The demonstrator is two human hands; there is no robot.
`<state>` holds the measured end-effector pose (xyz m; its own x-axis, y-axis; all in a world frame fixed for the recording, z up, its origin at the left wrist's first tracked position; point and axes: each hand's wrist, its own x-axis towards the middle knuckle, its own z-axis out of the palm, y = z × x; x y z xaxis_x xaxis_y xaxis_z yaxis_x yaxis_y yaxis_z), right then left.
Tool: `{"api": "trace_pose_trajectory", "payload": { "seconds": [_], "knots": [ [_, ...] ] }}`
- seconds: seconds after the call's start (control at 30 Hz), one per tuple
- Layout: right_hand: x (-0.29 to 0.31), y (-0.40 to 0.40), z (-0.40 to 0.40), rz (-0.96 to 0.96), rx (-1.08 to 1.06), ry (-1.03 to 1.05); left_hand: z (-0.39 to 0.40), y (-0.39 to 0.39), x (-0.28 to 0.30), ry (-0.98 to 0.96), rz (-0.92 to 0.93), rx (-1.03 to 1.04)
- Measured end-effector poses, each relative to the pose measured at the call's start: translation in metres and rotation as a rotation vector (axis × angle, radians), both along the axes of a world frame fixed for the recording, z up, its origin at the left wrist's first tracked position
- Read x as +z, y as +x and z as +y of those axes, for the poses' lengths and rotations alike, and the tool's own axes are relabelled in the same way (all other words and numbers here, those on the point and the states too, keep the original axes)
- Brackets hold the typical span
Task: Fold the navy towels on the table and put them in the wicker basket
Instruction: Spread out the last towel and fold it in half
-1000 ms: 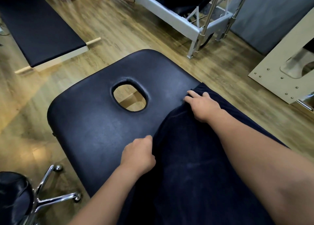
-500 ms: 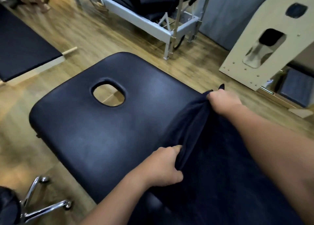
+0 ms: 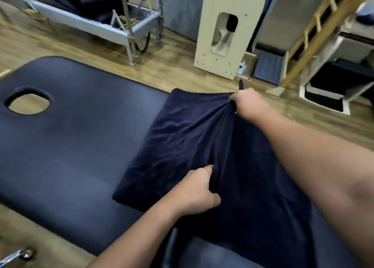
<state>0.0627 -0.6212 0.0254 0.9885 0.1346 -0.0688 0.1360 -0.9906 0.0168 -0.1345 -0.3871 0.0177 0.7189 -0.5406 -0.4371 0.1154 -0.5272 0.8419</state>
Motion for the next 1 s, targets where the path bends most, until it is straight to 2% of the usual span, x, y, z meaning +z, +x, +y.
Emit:
{"api": "trace_pose_trajectory", "payload": {
  "seconds": [0.27,0.53,0.6,0.7,0.73,0.77,0.83,0.9,0.93,1.0],
  "knots": [
    [-0.038,-0.078,-0.154,0.043,-0.07,0.045,-0.134,-0.052,-0.023,0.042,0.051,-0.175],
    [-0.05,-0.142,-0.234,-0.002,-0.19,0.12,-0.209,-0.084,-0.025,0.081,0.04,-0.331],
    [-0.053,-0.158,-0.245,0.018,-0.26,0.121,-0.216,-0.09,-0.028,0.021,0.126,-0.349],
    [-0.06,-0.175,-0.251,0.127,-0.417,0.066,-0.218,-0.092,-0.03,-0.107,0.351,-0.319],
    [-0.061,-0.178,-0.248,0.179,-0.482,0.026,-0.214,-0.088,-0.03,-0.123,0.311,-0.327],
    [-0.061,-0.182,-0.24,0.215,-0.538,0.008,-0.207,-0.081,-0.031,-0.126,0.188,-0.342],
    [-0.062,-0.189,-0.214,0.188,-0.519,0.027,-0.184,-0.062,-0.048,-0.034,-0.301,-0.348],
    [-0.068,-0.204,-0.17,0.115,-0.422,0.114,-0.146,-0.038,-0.076,0.248,-0.816,-0.352],
    [-0.074,-0.216,-0.142,0.121,-0.394,0.184,-0.122,-0.027,-0.087,0.432,-0.913,-0.363],
    [-0.083,-0.243,-0.083,0.215,-0.363,0.279,-0.069,-0.006,-0.105,0.701,-0.85,-0.356]
  ]
}}
